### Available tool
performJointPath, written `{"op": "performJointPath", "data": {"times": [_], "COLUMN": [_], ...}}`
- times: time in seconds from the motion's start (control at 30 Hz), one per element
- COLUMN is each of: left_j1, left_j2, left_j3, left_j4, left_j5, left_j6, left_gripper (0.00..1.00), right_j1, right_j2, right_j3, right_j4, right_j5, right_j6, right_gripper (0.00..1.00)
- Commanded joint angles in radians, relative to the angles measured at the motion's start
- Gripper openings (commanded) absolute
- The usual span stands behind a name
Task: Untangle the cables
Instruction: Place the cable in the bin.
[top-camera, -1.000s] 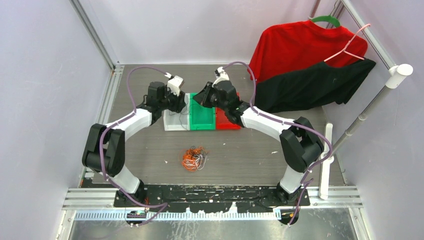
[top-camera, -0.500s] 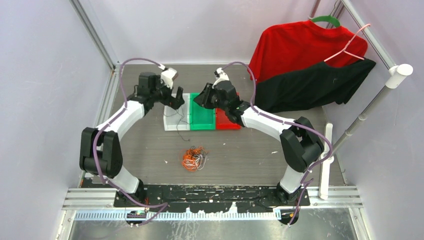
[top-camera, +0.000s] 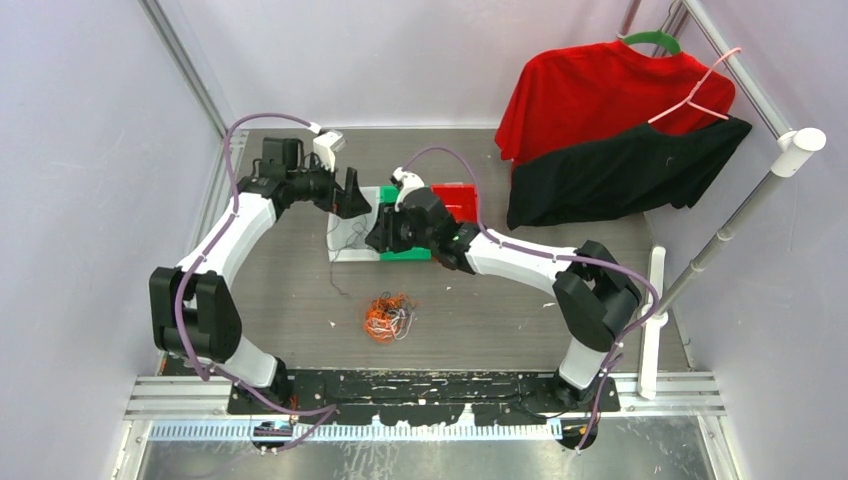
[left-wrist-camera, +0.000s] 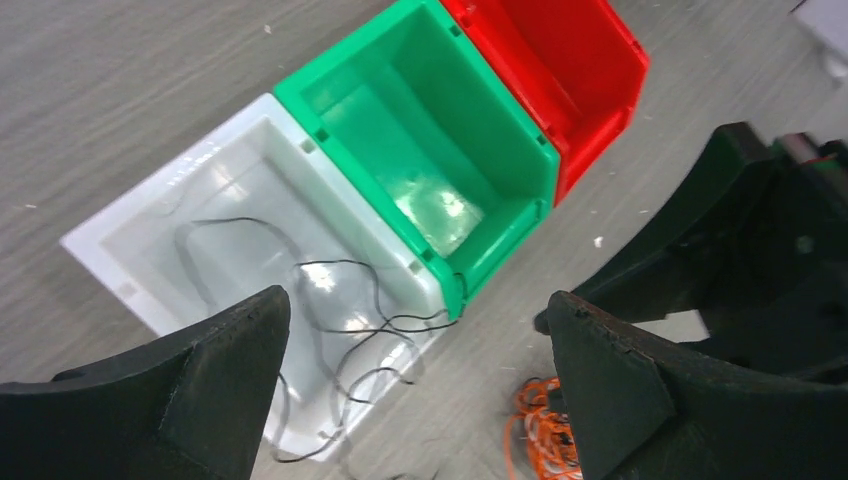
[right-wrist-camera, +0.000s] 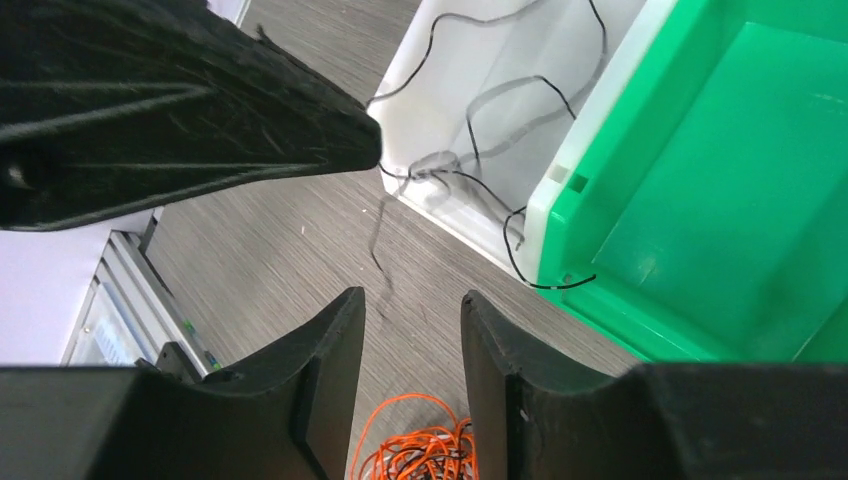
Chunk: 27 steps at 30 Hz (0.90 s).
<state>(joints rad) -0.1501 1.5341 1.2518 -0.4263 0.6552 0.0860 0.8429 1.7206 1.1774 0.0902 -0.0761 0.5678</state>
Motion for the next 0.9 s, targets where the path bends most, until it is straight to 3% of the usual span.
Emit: {"op": "performJointPath", "data": {"times": [0.0,0.23,0.4,0.5,0.7,0.87], "left_j1": [-0.011,-0.006,0.064,0.159,0.383,0.4], "left_j2": [0.023,0.012,0.053,0.065,-0.012,-0.154], "left_j3": [0.003,0.042,0.302,0.365,0.22,-0.042], "left_j4": [0.045,0.049,-0.308,-0.452,-0.464,-0.438], "left_j5": [0.103,0.014,-0.07,-0.086,0.057,0.154], "left_j6": [-0.149,-0.204,-0.098,-0.051,-0.011,0.095], "left_gripper": [1.0,1.0,1.0,1.0,1.0,1.0], "right_j1": [-0.004,-0.064,-0.018,0.034,0.085,0.086], "right_j2": [-0.074,-0.069,-0.052,-0.015,0.115,0.227], "right_j3": [-0.05,-0.102,-0.02,0.064,0.265,0.389], "right_j4": [0.123,0.282,0.122,-0.031,-0.27,-0.358], "right_j5": [0.025,-0.014,-0.032,-0.012,0.046,0.064], "right_j6": [-0.02,0.07,-0.087,-0.202,-0.352,-0.408], "right_gripper": [0.47,0.51,0.48,0.51,0.54,0.45]}}
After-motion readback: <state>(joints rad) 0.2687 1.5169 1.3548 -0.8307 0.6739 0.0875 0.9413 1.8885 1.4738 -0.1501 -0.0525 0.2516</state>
